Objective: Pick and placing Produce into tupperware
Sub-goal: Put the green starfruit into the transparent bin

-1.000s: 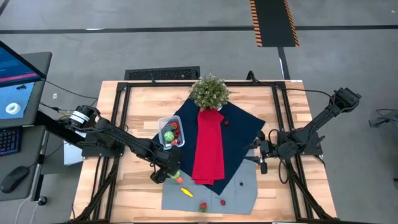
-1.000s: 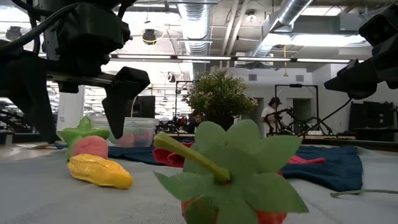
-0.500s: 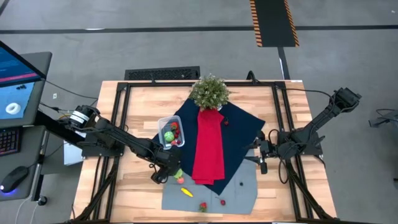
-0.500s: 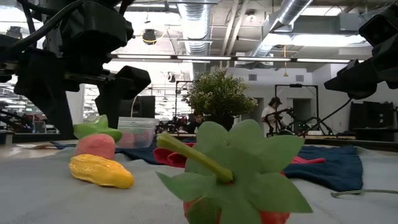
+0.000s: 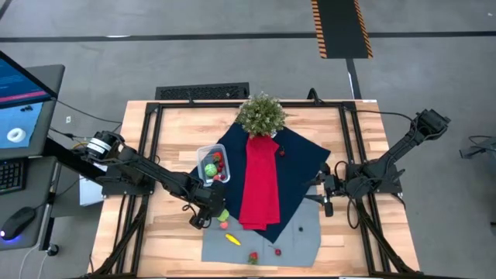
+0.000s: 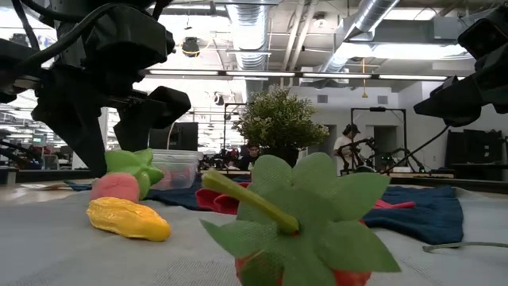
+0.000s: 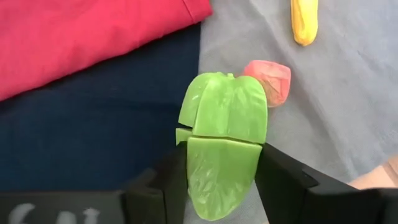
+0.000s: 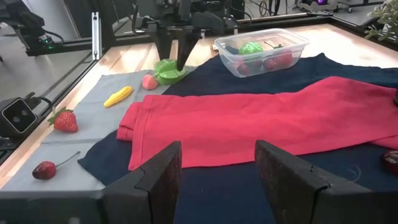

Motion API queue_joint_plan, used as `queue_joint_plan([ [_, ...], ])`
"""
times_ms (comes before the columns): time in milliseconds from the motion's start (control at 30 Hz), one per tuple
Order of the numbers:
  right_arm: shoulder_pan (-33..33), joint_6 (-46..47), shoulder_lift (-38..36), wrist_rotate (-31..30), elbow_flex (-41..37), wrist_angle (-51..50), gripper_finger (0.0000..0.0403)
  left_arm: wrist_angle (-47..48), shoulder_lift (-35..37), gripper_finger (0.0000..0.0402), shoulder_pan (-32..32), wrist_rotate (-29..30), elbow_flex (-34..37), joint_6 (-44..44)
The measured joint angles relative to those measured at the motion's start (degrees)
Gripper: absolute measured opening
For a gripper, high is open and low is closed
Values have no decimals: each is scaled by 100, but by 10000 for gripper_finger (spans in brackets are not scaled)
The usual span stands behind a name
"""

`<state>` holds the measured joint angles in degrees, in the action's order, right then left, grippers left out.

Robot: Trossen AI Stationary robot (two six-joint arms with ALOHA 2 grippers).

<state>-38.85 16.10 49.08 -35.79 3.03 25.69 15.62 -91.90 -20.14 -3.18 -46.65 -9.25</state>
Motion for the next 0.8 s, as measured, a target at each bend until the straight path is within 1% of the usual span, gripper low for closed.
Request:
queue_joint_plan([
  [100, 0, 0, 0, -1, -2, 0, 225, 1, 0, 129, 0, -5, 0, 69],
  [233, -1, 0, -1, 0, -2, 0, 225, 2, 0, 129, 0, -29, 0, 167],
  [400, -2, 0, 0, 0, -2, 0, 225, 6, -2, 147, 0, -56, 0, 181],
  [567, 0, 0, 0, 0, -2, 0, 225, 4, -2, 127, -2, -43, 0, 259],
  [800, 0, 0, 0, 0, -2, 0, 225, -21, -2, 129, -7, 126, 0, 584],
])
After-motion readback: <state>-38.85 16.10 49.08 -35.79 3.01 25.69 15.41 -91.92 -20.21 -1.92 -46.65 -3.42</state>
